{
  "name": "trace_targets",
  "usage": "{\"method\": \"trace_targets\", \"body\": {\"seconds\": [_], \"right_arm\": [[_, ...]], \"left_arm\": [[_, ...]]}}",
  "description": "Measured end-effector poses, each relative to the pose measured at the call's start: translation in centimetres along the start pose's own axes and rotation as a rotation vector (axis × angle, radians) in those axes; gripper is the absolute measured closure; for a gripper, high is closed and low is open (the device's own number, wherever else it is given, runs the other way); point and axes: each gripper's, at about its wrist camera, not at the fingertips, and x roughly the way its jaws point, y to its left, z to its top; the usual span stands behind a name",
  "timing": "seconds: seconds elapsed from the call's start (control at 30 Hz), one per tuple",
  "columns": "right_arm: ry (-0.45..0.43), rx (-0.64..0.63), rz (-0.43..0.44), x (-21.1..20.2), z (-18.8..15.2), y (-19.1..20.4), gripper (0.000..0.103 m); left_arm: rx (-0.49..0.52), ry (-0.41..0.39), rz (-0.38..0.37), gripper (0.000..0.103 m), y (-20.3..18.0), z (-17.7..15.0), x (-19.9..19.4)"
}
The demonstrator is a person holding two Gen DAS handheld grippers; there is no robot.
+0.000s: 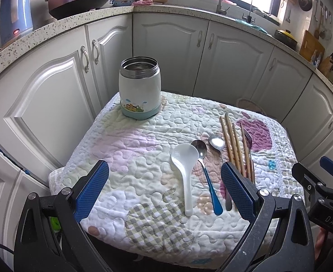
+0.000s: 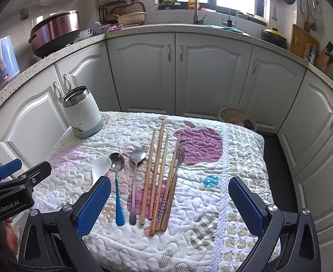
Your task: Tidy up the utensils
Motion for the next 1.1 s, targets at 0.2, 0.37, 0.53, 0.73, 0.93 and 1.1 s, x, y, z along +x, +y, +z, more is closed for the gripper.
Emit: {"method": "trace_targets", "body": {"seconds": [0.2, 0.37, 0.53, 0.73, 0.93, 1.1], "right_arm": [[0.012, 0.012, 0.014, 0.4, -0.2, -0.2, 0.0], [0.025, 0.015, 0.021, 0.9, -0.4, -0.1, 0.0], [0.036, 0.021, 0.032, 1.3, -0.6, -0.2, 0.0], [0.047, 0.009, 0.038, 1.7, -0.7, 0.1, 0.0], [0.059, 0.003, 0.049, 2.3, -1.0, 0.2, 0.0], [0.065, -0.008, 0.044, 2.8, -1.1, 0.2, 0.0]], "left_arm": [[-0.009, 0.002, -0.002, 0.003, 0.3, 0.0, 0.3], [-0.003, 0.005, 0.009, 0.003, 0.2, -0.2, 0.7], [-0.01, 0.016, 0.01, 0.003, 0.3, -0.3, 1.1], [-0.024, 0.028, 0.007, 0.003, 0.6, -0.5, 1.6], [-0.015, 0.018, 0.011, 0.003, 1.0, -0.4, 1.9], [-0.021, 0.023, 0.012, 0.003, 2.0, 0.0, 2.5]]}}
